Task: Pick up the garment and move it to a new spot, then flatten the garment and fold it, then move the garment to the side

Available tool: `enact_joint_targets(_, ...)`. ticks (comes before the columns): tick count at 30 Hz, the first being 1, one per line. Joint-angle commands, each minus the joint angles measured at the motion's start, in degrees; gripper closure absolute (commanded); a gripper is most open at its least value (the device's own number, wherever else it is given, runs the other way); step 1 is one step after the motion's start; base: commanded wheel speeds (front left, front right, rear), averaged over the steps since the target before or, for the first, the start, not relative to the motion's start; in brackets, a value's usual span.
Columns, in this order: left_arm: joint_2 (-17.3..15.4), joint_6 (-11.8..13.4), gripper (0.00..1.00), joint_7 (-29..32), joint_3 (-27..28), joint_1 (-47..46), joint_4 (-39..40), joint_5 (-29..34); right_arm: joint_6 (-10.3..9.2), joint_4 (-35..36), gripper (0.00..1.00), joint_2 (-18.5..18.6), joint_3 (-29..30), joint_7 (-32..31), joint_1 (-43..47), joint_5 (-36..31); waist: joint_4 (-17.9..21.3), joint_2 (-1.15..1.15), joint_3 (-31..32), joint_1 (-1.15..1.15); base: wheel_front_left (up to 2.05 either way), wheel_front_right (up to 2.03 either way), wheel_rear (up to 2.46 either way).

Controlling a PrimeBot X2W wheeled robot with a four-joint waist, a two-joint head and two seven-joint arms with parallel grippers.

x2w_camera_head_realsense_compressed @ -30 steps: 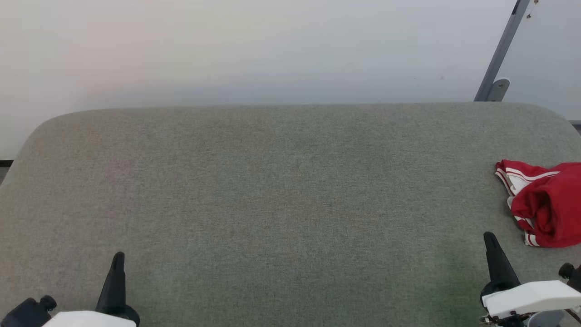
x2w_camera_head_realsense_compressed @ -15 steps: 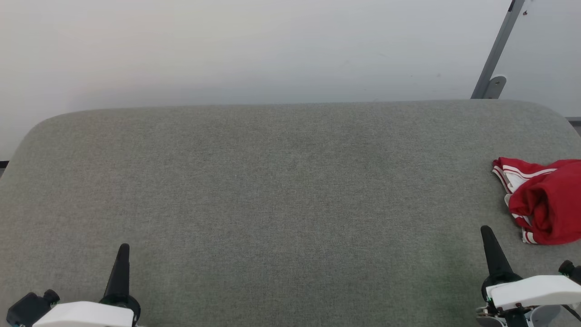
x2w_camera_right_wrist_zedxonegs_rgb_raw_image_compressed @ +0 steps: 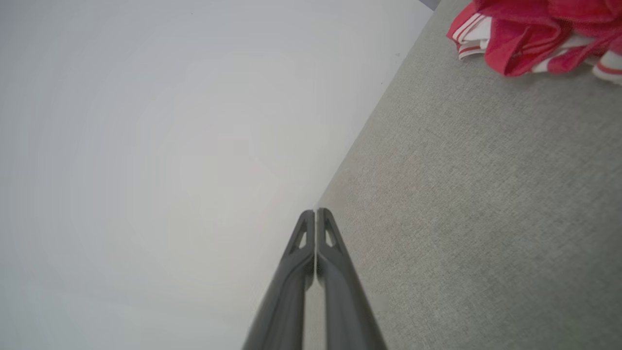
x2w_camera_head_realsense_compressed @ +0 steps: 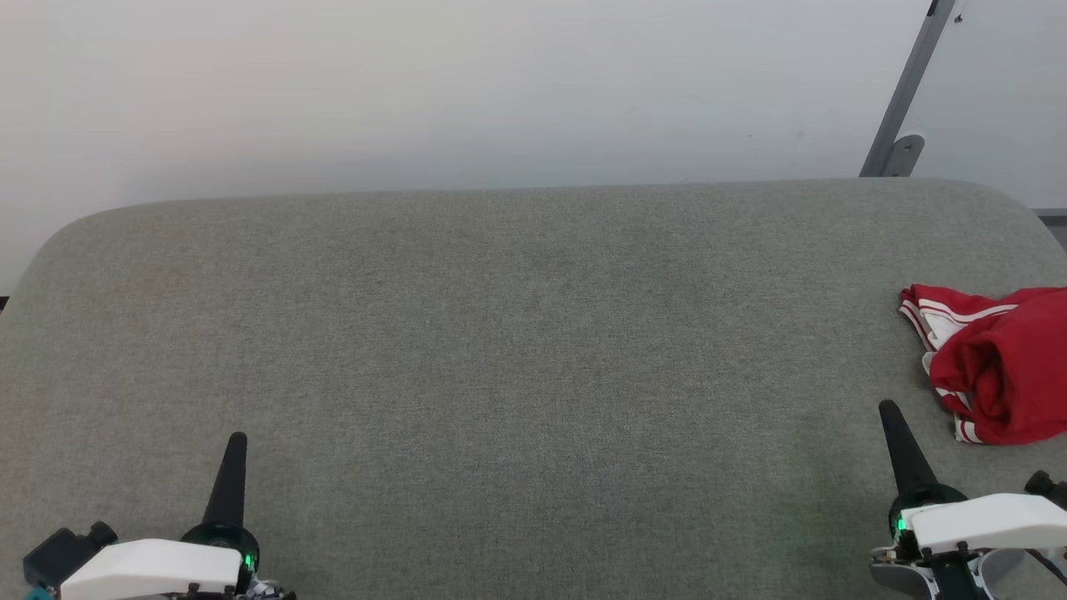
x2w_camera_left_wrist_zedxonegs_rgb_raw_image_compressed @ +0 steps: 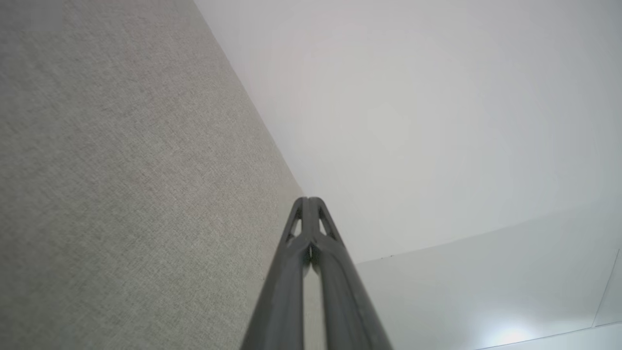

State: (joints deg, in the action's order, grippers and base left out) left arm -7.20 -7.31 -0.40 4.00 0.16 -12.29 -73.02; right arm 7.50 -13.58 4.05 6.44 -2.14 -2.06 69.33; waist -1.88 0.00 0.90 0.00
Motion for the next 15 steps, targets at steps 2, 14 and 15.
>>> enact_joint_targets(2,0.05,-0.18,1.00,0.55,0.50,-1.83,0.24,-1.76,-0.01,0.22,1.00,-0.03,0.13,-0.51,-1.41,1.85,0.07,0.00,-0.04,0.00,0.00,0.00,0.00)
enact_joint_targets(14,1.08,-0.21,1.00,2.28,1.02,-3.10,-0.30,-6.54,-0.01,0.03,1.00,-0.38,0.13,-1.59,-2.27,7.48,0.48,0.00,-0.28,0.00,0.00,0.00,0.00)
enact_joint_targets(15,1.18,-0.21,1.00,2.45,1.07,-3.13,-0.37,-6.94,-0.01,0.01,1.00,-0.41,0.13,-1.64,-2.32,7.93,0.51,0.00,-0.29,0.00,0.00,0.00,0.00)
